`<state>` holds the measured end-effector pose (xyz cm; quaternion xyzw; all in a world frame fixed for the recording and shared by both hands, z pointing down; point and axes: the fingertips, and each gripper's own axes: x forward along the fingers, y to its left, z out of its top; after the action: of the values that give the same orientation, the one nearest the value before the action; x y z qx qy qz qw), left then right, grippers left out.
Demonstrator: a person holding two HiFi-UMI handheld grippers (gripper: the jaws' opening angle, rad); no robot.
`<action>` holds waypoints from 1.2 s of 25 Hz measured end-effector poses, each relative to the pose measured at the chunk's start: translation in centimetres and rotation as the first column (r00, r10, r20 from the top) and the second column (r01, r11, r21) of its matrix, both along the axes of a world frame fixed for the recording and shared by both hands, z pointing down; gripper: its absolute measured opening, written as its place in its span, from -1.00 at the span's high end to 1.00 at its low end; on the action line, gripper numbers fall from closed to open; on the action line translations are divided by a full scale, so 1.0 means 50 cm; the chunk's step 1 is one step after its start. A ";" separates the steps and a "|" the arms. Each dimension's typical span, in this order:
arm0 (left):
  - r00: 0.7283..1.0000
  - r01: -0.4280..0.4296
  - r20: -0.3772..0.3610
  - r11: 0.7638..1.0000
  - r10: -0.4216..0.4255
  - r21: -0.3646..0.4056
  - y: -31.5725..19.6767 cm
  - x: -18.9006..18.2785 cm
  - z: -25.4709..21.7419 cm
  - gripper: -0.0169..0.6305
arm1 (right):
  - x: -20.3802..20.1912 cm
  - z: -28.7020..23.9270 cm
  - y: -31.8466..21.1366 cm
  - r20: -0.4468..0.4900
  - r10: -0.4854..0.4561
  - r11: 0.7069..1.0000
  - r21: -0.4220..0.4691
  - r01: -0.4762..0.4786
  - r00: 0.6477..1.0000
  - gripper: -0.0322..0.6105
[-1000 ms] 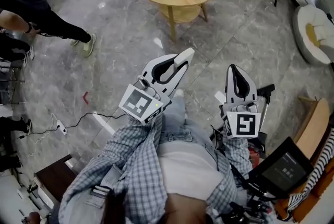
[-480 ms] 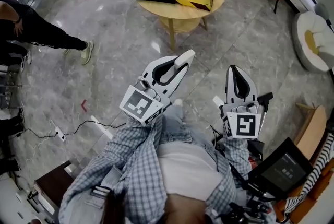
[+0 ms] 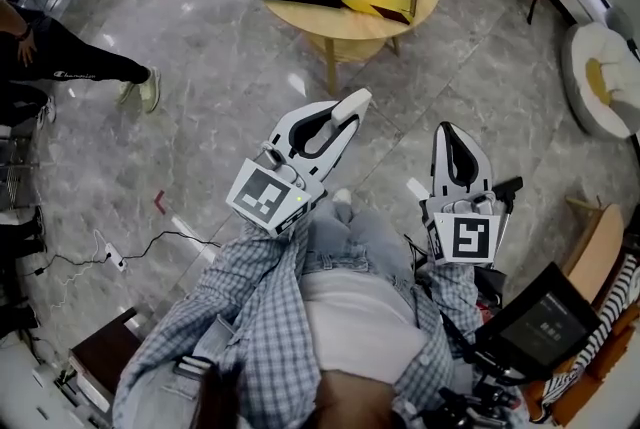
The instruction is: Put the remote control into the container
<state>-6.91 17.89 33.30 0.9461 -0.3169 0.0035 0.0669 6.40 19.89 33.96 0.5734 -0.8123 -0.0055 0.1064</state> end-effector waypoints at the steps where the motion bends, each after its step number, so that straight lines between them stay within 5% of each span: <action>1: 1.000 0.001 -0.001 1.000 -0.001 -0.002 0.000 -0.003 0.000 0.65 | -0.002 -0.001 -0.001 -0.002 -0.001 1.000 -0.001 0.001 1.000 0.88; 20: 0.996 0.084 0.015 0.996 -0.084 0.000 -0.029 -0.037 0.000 0.65 | 0.000 0.005 -0.046 -0.004 -0.048 0.999 0.008 0.048 0.999 0.88; 30: 0.994 0.107 0.015 0.994 -0.106 -0.019 -0.155 0.070 0.007 0.65 | 0.093 0.016 -0.184 0.005 -0.088 0.996 -0.011 0.089 0.996 0.88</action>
<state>-3.43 10.15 33.66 0.9271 -0.3674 0.0096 0.0742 11.06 10.68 34.78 0.5363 -0.8371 -0.0046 0.1075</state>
